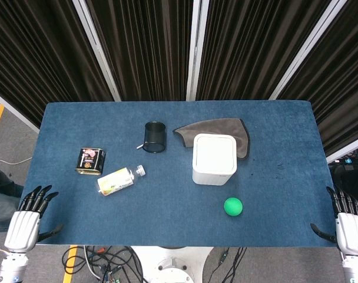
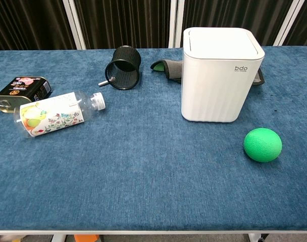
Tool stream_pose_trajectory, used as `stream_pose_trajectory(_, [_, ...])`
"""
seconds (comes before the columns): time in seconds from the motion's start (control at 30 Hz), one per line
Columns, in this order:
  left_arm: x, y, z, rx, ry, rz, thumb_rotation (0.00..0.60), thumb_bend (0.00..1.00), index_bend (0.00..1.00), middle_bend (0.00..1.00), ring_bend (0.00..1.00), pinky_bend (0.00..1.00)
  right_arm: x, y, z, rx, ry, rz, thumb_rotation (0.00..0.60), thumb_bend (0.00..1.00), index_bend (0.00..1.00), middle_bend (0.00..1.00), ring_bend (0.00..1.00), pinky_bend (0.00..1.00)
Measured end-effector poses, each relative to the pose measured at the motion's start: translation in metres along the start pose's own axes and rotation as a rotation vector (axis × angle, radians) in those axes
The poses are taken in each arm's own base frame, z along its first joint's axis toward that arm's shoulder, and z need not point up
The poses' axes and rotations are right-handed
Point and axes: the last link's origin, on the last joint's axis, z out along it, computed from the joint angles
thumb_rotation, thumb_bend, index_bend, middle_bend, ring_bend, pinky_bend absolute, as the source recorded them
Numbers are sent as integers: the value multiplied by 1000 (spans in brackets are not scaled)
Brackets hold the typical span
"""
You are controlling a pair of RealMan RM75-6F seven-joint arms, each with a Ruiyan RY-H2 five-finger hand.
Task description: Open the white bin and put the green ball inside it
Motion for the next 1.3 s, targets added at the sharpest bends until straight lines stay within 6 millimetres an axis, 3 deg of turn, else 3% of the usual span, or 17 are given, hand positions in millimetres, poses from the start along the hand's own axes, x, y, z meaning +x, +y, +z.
stream_pose_trajectory(0.3, [1,-2,0,6,-3,-3,600,96,202,100,33,138,1,-7,6,27,5,-10,600,52,0,0,0,0])
stream_pose_trajectory(0.53, [-1,-1,2,-9,-14,4,600,96,202,100,33,137,13,-38,24,135,40,-33,600,52,0,3,0,0])
stream_pose_trajectory(0.83, [-4,2,2,-8,-18,10,600,96,202,100,33,138,38,-123,72,368,44,-82,600,79,0,97,0,0])
stream_pose_trajectory(1.07, [-6,-2,1,8,-24,8,600,96,202,101,33,138,32,-194,100,549,-85,-97,600,99,0,146,0,0])
stream_pose_trajectory(1.3, [-6,-6,-2,15,-22,0,600,96,202,100,33,137,15,-236,108,606,-135,-135,600,99,0,217,0,0])
